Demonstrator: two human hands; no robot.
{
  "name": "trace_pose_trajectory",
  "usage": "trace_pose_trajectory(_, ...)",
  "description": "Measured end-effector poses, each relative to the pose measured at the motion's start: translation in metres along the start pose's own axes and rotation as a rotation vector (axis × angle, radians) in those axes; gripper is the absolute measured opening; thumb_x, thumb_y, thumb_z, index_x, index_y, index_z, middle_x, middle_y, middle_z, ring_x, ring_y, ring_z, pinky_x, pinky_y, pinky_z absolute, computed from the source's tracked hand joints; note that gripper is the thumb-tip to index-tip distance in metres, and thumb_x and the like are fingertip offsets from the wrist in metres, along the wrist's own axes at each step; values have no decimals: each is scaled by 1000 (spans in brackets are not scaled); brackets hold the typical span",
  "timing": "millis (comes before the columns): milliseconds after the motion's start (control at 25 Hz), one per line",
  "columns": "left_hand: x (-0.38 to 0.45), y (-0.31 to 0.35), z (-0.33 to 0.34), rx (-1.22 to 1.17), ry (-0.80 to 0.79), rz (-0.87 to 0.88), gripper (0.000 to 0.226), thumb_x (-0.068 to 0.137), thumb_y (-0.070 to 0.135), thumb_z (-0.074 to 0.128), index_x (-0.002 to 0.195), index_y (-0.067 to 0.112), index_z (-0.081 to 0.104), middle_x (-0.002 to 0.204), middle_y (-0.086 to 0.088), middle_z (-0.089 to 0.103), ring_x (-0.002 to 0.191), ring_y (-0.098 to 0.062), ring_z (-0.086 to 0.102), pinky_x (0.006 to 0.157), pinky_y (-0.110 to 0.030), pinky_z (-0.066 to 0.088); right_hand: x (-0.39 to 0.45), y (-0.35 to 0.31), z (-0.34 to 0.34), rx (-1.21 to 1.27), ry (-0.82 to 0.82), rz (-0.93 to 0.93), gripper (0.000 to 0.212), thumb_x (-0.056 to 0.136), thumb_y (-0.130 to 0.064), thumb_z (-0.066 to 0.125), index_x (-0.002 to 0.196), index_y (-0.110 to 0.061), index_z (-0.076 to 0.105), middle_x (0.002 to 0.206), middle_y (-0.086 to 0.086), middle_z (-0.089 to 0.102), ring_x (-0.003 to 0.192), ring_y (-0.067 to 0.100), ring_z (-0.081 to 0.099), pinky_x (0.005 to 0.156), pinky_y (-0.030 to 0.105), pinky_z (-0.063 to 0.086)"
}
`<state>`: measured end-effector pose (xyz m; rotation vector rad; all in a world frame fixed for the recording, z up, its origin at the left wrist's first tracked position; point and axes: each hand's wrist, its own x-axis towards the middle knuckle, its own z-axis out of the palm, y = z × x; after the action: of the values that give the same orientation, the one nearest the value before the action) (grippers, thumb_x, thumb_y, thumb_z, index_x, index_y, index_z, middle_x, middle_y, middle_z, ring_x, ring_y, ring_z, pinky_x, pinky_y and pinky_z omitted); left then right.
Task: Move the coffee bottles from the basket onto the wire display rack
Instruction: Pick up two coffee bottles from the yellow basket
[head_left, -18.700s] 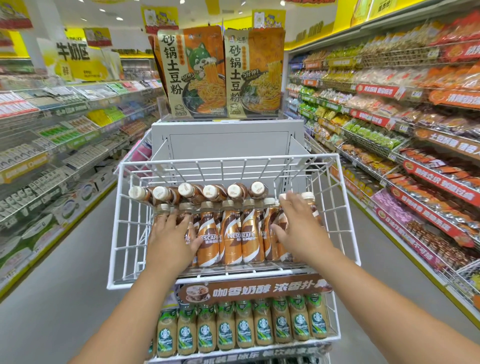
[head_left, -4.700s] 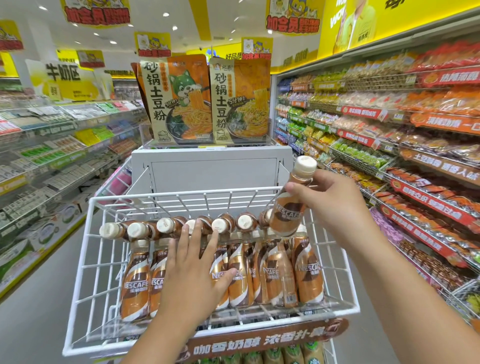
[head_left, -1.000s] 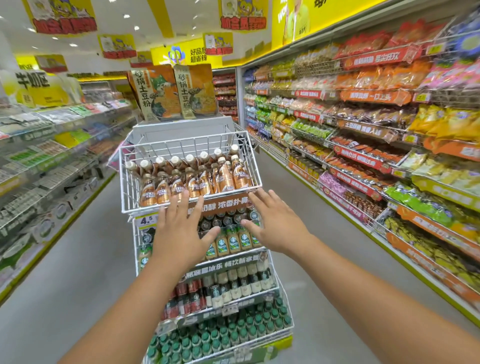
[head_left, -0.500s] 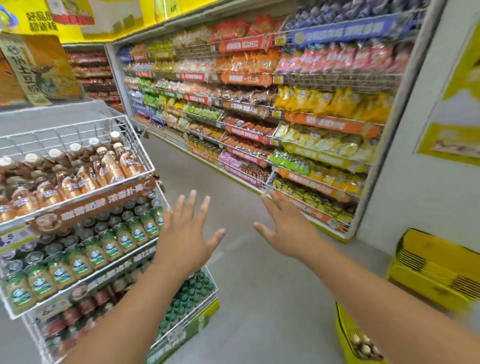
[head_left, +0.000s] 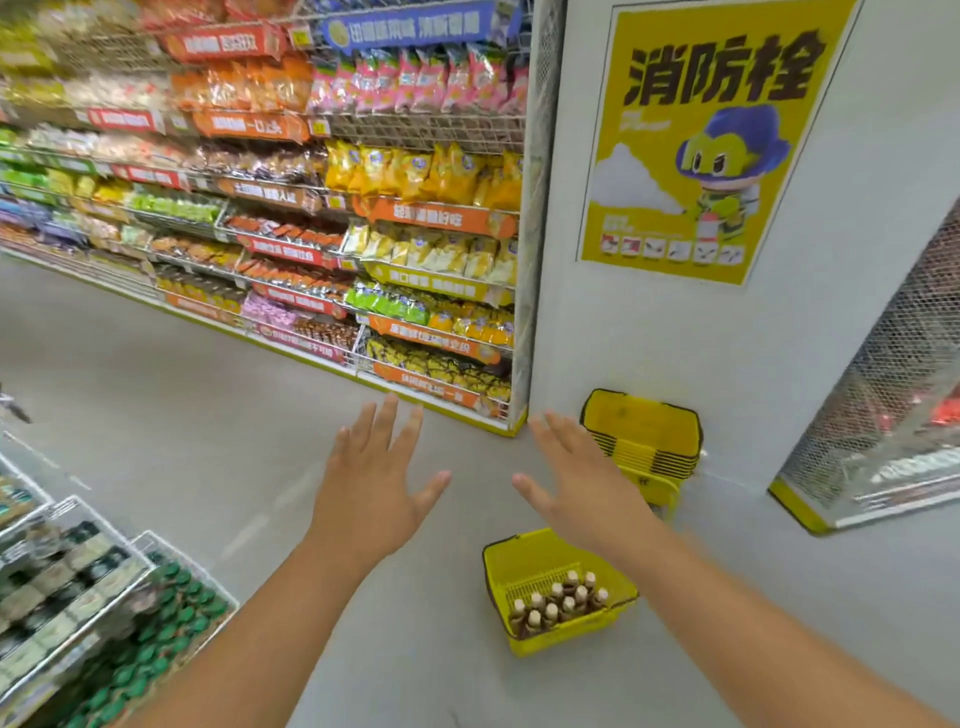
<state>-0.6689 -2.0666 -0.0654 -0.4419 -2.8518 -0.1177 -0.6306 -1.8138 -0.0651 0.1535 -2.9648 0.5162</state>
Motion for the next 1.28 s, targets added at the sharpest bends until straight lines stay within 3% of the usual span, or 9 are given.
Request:
trace_pose_trajectory(200,44,126,33,-77,-17,53,89,88,77,19,162,27,16,171,-7,4,157,-29,4,124,-50,17,-1,120,-27,-26,11,5,79,101,-61,45,164,-27,12,173,-3,4,160,20,1,127,35,10)
trace_pose_trajectory(320,67,167,49,-100,-36,52,88,90,77,21,163,29,9,171,-4,-2,158,-27,-1,124,-48,13,12,163,-31,-22,-1,-1,80,101,-60,46,164,-25,13,173,-3,6,160,20,2,126,33,8)
trace_pose_trajectory(400,85,182,63,-83,-53,58,92,85,77,14,162,27,15,171,-6,5,157,-28,6,124,-49,17,27,184,-24,-28,-20,-6,80,101,-60,46,165,-25,12,173,-2,5,160,19,1,126,32,8)
trace_pose_trajectory(560,130,186,108,-58,-94,71,87,88,74,26,157,22,35,166,-12,27,151,-35,30,116,-55,35,72,210,0,-38,-37,10,80,102,-59,45,165,-23,13,173,0,4,160,21,1,127,37,12)
trace_pose_trajectory(680,174,179,155,-77,-127,74,84,89,70,32,154,18,42,162,-15,35,146,-38,36,112,-58,39,117,230,28,-53,-82,16,83,96,-65,31,164,-19,20,172,4,11,160,27,7,128,43,15)
trace_pose_trajectory(800,211,172,209,-108,-184,50,83,90,70,32,155,19,41,162,-15,34,147,-38,35,113,-57,37,162,256,67,-21,-128,35,91,87,-69,20,162,-17,27,171,6,16,159,29,11,127,44,17)
trace_pose_trajectory(960,237,171,288,-122,-276,24,82,90,70,30,154,20,42,163,-14,33,148,-37,35,114,-56,38,207,295,132,-23,-285,26,94,85,-70,12,164,-19,18,173,3,7,160,25,5,127,44,20)
trace_pose_trajectory(1120,249,169,385,-146,-323,-69,82,92,71,28,154,20,42,163,-13,33,150,-36,32,115,-56,36,244,337,218,-17,-382,-12,87,91,-66,18,162,-16,26,171,6,18,158,28,16,126,43,25)
trace_pose_trajectory(1280,235,166,508,-193,-391,-183,81,91,69,32,156,20,37,165,-13,30,151,-37,29,116,-57,35,266,382,334,-3,-501,-72,79,98,-59,34,161,-12,29,170,9,23,157,30,22,124,42,23)
